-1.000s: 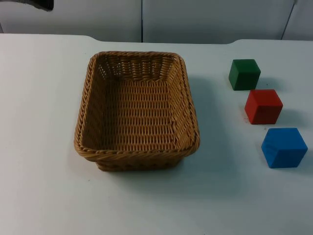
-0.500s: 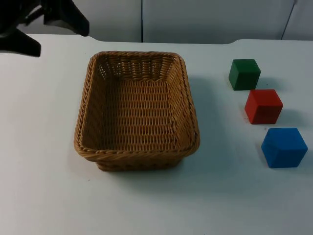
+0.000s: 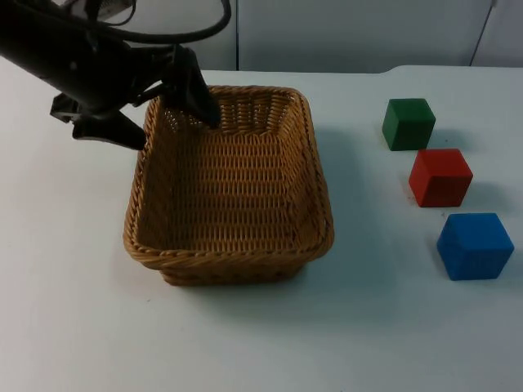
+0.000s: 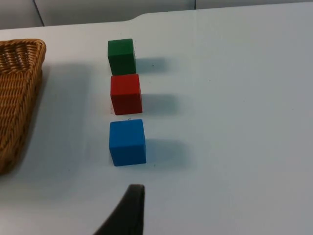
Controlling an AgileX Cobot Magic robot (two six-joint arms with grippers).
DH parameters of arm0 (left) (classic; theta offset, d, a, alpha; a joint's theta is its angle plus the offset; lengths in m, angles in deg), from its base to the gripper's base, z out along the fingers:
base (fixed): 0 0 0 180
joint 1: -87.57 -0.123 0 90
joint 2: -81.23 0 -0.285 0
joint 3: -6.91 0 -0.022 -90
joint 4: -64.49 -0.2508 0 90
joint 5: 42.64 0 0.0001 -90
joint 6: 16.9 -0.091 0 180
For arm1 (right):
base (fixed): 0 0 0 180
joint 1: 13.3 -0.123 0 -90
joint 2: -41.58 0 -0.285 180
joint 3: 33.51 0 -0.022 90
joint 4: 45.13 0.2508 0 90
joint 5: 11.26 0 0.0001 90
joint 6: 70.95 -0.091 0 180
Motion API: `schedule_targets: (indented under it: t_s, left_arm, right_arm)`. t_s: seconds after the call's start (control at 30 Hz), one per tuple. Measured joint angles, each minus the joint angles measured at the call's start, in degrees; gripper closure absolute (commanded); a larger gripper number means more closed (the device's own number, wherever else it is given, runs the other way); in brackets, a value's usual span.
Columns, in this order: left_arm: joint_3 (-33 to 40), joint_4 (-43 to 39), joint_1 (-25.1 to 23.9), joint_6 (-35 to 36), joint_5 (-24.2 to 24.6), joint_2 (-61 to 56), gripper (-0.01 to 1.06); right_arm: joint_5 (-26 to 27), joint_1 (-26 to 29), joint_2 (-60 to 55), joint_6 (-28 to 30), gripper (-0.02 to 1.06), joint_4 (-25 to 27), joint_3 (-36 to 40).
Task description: Pick up the basket with the left hand and place the blue cube into the basket with the right hand.
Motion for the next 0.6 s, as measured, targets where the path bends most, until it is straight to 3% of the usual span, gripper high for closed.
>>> schedule_targets:
  t_s: [0.6]
  left_arm:
    - [-4.76, -2.22, 0.0, 1.28, 0.29, 2.72, 0.01]
  right_arm:
    - [0.0, 0.0, 0.0, -0.12, 0.0, 0.0, 0.0]
